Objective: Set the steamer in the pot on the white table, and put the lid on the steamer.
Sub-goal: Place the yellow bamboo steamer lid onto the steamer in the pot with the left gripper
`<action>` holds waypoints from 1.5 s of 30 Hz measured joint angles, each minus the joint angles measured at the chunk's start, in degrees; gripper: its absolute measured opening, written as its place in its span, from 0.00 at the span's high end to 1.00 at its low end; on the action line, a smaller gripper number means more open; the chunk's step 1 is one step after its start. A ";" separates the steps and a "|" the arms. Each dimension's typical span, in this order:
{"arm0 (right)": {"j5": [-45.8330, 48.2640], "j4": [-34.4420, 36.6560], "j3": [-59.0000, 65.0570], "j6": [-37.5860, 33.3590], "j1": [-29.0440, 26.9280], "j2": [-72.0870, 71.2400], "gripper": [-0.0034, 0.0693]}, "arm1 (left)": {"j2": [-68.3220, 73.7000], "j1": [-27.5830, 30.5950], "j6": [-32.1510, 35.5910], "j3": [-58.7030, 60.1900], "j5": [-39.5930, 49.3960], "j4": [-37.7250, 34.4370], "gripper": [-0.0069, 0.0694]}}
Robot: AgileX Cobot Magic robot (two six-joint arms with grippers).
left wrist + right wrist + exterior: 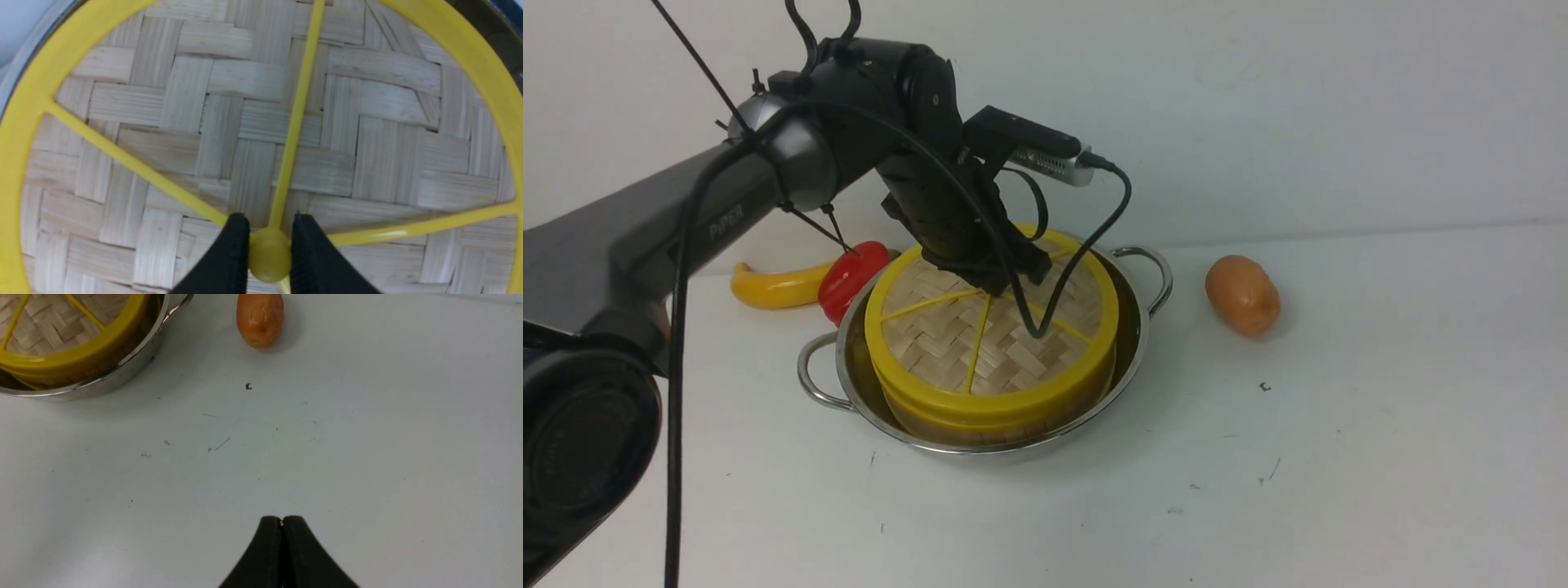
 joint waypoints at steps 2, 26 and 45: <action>0.00 0.00 0.00 0.00 0.00 0.00 0.95 | -0.18 0.00 -0.37 0.00 0.53 0.48 0.76; 0.00 0.00 0.00 0.05 0.00 0.00 0.95 | -0.86 0.06 -0.99 0.44 1.89 2.05 0.76; 0.00 0.06 0.00 0.05 0.00 0.00 0.94 | 0.33 0.06 -0.99 0.00 2.07 1.50 0.62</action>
